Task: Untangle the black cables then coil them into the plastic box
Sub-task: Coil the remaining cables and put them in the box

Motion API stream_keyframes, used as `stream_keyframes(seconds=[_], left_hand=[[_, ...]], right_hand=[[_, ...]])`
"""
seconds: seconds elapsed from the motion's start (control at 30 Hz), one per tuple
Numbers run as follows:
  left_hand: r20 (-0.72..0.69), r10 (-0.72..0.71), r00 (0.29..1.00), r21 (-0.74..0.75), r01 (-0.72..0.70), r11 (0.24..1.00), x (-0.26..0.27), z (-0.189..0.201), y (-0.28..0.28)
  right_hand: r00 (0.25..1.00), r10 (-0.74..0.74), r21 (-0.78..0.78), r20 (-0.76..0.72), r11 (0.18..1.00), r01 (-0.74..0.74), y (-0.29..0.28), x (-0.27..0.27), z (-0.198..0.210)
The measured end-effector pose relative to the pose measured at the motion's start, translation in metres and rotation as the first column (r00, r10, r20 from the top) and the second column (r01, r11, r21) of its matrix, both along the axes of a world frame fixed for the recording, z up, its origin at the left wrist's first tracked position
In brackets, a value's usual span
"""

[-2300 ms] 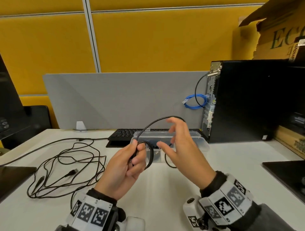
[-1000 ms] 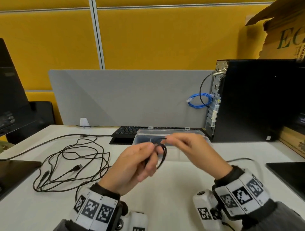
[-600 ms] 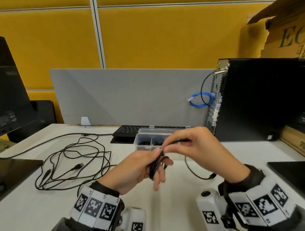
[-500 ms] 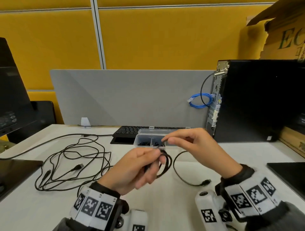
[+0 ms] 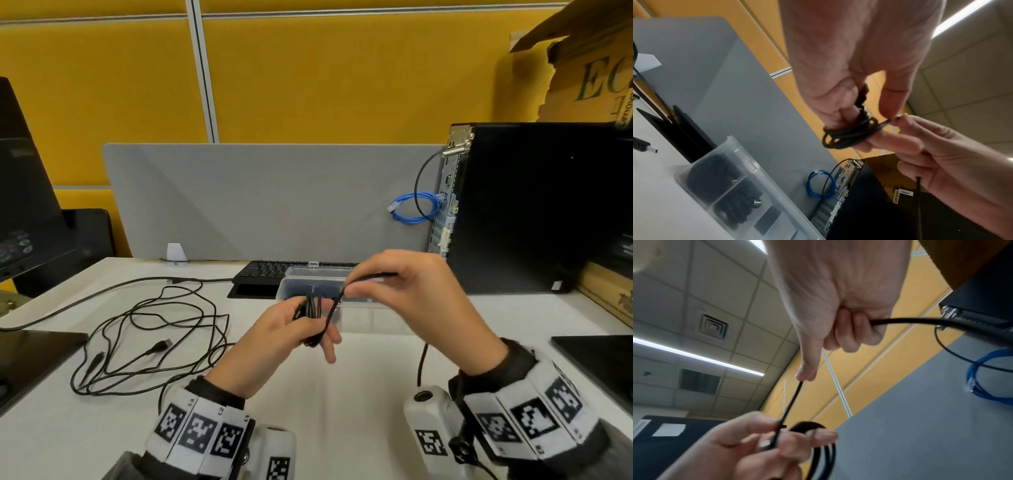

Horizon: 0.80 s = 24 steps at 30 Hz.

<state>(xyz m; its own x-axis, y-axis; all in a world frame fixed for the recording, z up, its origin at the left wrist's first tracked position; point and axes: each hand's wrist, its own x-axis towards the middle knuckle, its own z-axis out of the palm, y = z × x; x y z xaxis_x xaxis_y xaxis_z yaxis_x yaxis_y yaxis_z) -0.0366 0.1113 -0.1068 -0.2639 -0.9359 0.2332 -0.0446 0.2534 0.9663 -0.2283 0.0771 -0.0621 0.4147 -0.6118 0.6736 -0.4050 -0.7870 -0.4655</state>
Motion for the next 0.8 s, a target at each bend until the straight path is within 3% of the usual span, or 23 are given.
stream_keyframes(seconds=[0.13, 0.2, 0.27, 0.33, 0.4, 0.5, 0.57, 0.67, 0.73, 0.8], left_hand=[[-0.033, -0.129, 0.991, 0.014, 0.129, 0.991, -0.005, 0.003, 0.007], [-0.104, -0.100, 0.990, -0.017, 0.099, 0.995, -0.006, 0.006, 0.008], [-0.233, -0.052, 0.971, -0.036, 0.045, 0.998, -0.004, 0.008, 0.009], [-0.337, -0.009, 0.941, -0.052, -0.009, 0.999, -0.006, 0.011, 0.009], [-0.475, 0.052, 0.878, -0.027, -0.074, 0.997, -0.010, 0.010, 0.005], [-0.605, 0.119, 0.787, 0.017, -0.137, 0.990, -0.004, 0.006, -0.005], [-0.511, 0.178, 0.841, 0.036, -0.186, 0.982, -0.001, 0.004, -0.008], [-0.229, 0.143, 0.963, 0.038, -0.138, 0.990, -0.004, 0.002, -0.004], [-0.089, -0.014, 0.996, 0.026, 0.017, 1.000, -0.005, 0.002, 0.001], [-0.015, -0.101, 0.995, 0.038, 0.102, 0.994, -0.002, 0.002, 0.004]], right_hand=[[1.000, 0.002, 0.123, 0.005, 0.992, -0.003, -0.010, 0.004, -0.014], [0.996, 0.075, 0.265, -0.042, 0.962, -0.061, -0.017, 0.008, -0.023], [0.981, 0.088, 0.348, -0.175, 0.937, -0.022, -0.023, 0.007, -0.030], [0.917, 0.151, 0.407, -0.369, 0.913, 0.014, -0.024, 0.004, -0.035], [0.805, 0.283, 0.485, -0.522, 0.874, 0.007, -0.019, 0.005, -0.040], [0.687, 0.346, 0.439, -0.639, 0.897, -0.043, -0.004, 0.014, -0.036], [0.772, 0.256, 0.283, -0.582, 0.954, -0.102, 0.003, 0.018, -0.024], [0.959, 0.029, -0.049, -0.281, 0.998, -0.045, 0.004, 0.009, -0.009], [0.991, 0.023, -0.050, -0.131, 0.998, -0.030, 0.000, 0.006, -0.008], [0.987, 0.152, 0.155, -0.049, 0.978, -0.142, -0.003, 0.009, -0.013]])
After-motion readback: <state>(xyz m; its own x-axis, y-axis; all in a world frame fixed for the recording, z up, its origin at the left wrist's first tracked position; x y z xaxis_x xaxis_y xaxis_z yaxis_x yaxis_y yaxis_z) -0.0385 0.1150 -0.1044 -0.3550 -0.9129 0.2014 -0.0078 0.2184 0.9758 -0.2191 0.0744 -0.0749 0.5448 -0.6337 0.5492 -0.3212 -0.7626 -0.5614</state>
